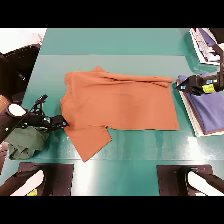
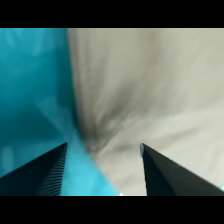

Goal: Fold the shirts.

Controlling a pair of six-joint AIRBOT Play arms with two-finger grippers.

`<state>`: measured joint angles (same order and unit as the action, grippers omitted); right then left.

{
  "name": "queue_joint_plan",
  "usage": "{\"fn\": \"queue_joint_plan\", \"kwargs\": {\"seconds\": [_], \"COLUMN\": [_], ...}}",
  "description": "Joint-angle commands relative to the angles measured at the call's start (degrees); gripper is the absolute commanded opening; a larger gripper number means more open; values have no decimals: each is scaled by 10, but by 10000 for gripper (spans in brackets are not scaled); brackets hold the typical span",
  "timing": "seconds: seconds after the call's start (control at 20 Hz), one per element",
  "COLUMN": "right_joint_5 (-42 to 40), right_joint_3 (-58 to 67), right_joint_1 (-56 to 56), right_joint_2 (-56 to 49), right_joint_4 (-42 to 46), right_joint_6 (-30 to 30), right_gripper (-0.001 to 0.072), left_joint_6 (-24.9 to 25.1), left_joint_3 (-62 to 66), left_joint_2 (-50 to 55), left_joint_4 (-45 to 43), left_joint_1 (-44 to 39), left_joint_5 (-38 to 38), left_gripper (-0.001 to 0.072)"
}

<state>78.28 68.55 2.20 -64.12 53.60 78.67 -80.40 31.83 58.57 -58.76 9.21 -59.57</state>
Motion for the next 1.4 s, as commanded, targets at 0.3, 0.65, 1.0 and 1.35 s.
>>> {"fn": "queue_joint_plan", "kwargs": {"seconds": [0.3, 0.65, 1.0, 1.35], "right_joint_5": [7, 83, -10, -165], "right_joint_3": [-8, -94, -363, -411], "right_joint_1": [6, 163, 311, 200], "right_joint_2": [9, 37, 59, 57], "right_joint_4": [-26, 95, 57, -16], "right_joint_6": [-1, -3, -3, 7], "right_gripper": [292, 293, 434, 424], "left_joint_6": [8, 9, 9, 9], "left_joint_3": [-12, 93, 103, 103], "left_joint_2": [-1, -26, -26, -26], "left_joint_4": [39, 18, 24, 24], "left_joint_1": [-64, -63, -63, -63], "left_joint_5": [33, -30, -24, -21], "left_gripper": [34, 24, 24, 25]}}
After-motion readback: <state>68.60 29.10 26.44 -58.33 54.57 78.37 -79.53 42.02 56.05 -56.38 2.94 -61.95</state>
